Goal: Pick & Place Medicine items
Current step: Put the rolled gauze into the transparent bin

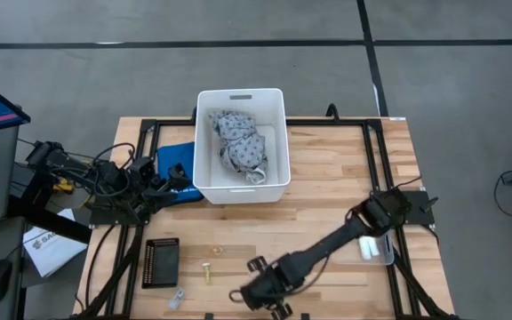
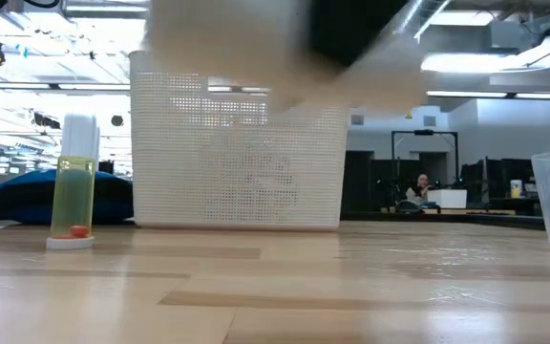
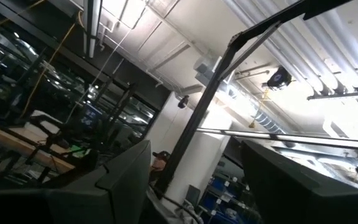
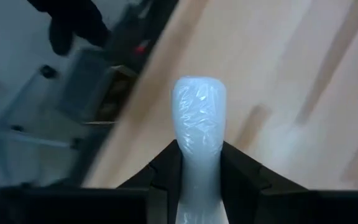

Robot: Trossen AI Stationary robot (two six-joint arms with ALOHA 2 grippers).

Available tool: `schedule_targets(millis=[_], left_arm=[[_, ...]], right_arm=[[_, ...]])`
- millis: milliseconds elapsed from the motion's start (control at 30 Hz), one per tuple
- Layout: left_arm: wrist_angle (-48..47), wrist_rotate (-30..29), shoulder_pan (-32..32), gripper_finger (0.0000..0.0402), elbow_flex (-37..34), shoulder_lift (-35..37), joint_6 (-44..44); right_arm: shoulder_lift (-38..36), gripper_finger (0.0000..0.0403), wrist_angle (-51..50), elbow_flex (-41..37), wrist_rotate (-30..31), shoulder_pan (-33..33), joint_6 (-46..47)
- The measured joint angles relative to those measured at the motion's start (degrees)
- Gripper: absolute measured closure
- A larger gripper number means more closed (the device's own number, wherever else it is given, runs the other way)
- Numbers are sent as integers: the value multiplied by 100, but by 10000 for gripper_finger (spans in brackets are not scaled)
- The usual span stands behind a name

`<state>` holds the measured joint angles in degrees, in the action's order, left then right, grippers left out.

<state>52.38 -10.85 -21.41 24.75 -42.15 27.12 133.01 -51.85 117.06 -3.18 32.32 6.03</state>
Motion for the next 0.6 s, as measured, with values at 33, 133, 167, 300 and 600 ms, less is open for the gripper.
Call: schedule_targets(millis=[33,133,167,300,600], left_arm=[[-2,20,0,160,0,0,20],[-3,27,-2,160,0,0,30],[-4,27,-2,160,0,0,30],[-4,34,-2,160,0,0,30],[-4,129,-2,160,0,-2,166]], right_arm=[[0,318,-138,93,-2,94,319],[0,318,-350,330,6,372,1421],[0,318,-423,397,14,463,1821],[0,318,-864,583,283,834,3380],[-620,318,-3136,707,2194,1685,7304]])
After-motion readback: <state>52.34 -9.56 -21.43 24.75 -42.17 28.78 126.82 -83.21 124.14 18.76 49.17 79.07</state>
